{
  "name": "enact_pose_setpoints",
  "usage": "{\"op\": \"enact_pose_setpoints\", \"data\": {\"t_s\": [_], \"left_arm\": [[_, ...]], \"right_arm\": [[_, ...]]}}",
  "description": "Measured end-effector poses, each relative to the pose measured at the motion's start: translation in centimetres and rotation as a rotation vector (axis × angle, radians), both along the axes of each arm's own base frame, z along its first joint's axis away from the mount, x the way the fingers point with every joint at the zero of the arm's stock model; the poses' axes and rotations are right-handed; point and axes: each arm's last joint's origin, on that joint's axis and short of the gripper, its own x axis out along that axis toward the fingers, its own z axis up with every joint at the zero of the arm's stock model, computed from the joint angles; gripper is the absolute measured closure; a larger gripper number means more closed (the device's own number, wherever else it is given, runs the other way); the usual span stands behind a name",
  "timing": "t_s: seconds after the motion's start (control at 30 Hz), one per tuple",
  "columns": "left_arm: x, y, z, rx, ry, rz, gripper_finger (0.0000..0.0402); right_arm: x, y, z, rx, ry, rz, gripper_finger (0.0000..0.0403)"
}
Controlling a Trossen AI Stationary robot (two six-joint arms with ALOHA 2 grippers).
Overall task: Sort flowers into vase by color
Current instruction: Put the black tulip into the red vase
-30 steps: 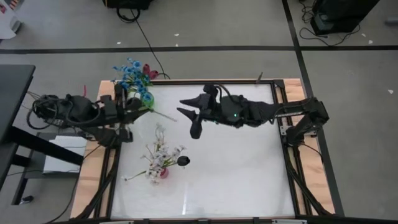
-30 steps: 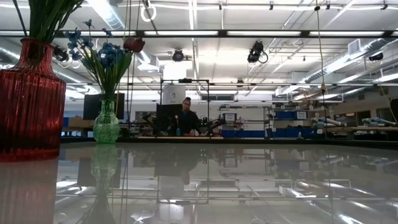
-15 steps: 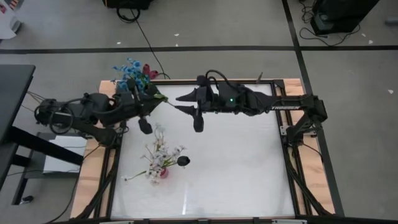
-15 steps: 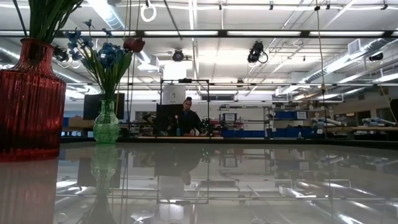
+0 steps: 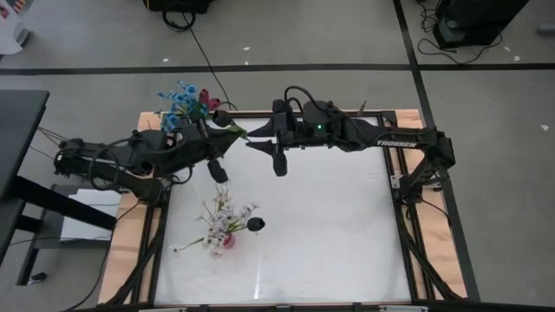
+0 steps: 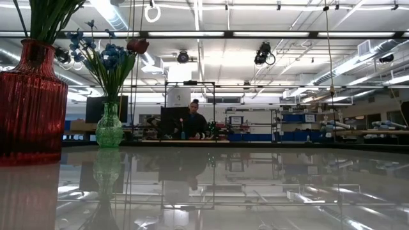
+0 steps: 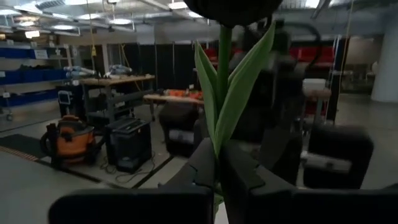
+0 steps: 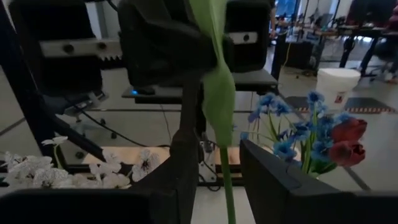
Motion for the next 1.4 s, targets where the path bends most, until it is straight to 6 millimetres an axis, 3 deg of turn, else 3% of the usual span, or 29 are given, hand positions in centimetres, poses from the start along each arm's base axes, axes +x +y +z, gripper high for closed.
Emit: {"op": "enact_pose_setpoints", "data": {"t_s": [0.2, 0.37, 0.5, 0.83, 1.0, 1.13, 1.4], "left_arm": [[0.2, 0.0, 0.1, -0.004, -0.021, -0.001, 0.0385], [0.2, 0.0, 0.1, -0.004, -0.022, 0.001, 0.0385], [0.2, 0.0, 0.2, -0.040, -0.045, -0.005, 0.0374], [-0.1, 0.1, -0.1, -0.094, -0.025, 0.020, 0.0229], [-0.1, 0.1, -0.1, -0.098, -0.031, 0.019, 0.0189], [-0.1, 0.0, 0.2, -0.100, -0.061, -0.001, 0.0192], [0.6, 0.1, 0.0, -0.115, -0.071, -0.083, 0.0238]], "right_arm": [[-0.1, -0.7, -0.2, 0.014, 0.019, 0.014, 0.0310], [-0.2, -1.1, -0.2, 0.030, 0.019, 0.031, 0.0383], [-0.1, -1.1, -0.1, 0.059, 0.004, 0.041, 0.0391], [-0.1, -1.1, 1.8, 0.070, -0.181, 0.045, 0.0400], [-0.1, -1.0, 1.6, 0.068, -0.159, 0.074, 0.0401], [-0.1, -0.9, 1.5, 0.044, -0.150, 0.097, 0.0401], [-0.1, -0.9, 1.5, -0.007, -0.155, 0.105, 0.0401]]}}
